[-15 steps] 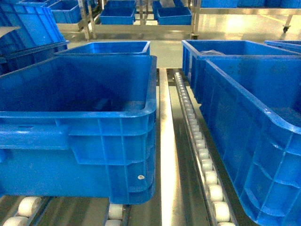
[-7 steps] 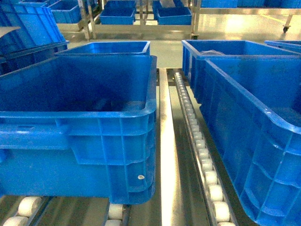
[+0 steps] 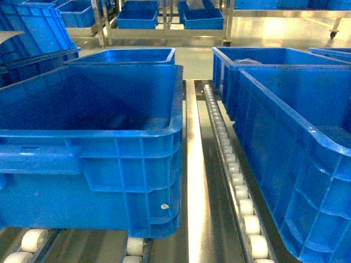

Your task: Sort blue parts and orange caps into right shelf containers

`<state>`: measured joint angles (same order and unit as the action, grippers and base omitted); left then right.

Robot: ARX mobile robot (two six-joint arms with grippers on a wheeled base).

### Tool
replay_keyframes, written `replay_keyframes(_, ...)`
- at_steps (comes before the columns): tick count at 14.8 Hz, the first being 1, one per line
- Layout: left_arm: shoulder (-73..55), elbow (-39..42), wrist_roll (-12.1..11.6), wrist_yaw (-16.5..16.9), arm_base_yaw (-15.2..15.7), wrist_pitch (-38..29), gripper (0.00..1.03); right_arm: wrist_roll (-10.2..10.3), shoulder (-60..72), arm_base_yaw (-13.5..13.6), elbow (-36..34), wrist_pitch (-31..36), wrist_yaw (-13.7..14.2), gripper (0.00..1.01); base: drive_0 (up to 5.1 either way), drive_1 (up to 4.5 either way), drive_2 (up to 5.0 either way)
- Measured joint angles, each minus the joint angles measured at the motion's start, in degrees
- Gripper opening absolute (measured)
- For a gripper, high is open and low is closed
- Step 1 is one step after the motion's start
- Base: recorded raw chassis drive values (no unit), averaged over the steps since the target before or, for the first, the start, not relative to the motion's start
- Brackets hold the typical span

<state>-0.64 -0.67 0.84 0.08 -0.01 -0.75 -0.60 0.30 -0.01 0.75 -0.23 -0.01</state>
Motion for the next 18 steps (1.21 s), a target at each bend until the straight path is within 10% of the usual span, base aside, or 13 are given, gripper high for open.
replay_keyframes(4,0.0,0.0,-0.1,-0.1,0.0,1.0,0.02,0.0,0.0,0.0,0.0,0.0,0.0,0.01,0.0,0.00,0.0)
replay_keyframes(12,0.0,0.0,-0.2,-0.1,0.0,1.0,1.00,0.0,0.0,0.0,0.0,0.0,0.0,1.00,0.0,0.00,0.0)
replay_keyframes(18,0.0,0.0,-0.2,-0.1,0.0,1.0,0.98,0.0,0.0,0.0,0.0,0.0,0.0,0.98,0.0,0.00,0.0)
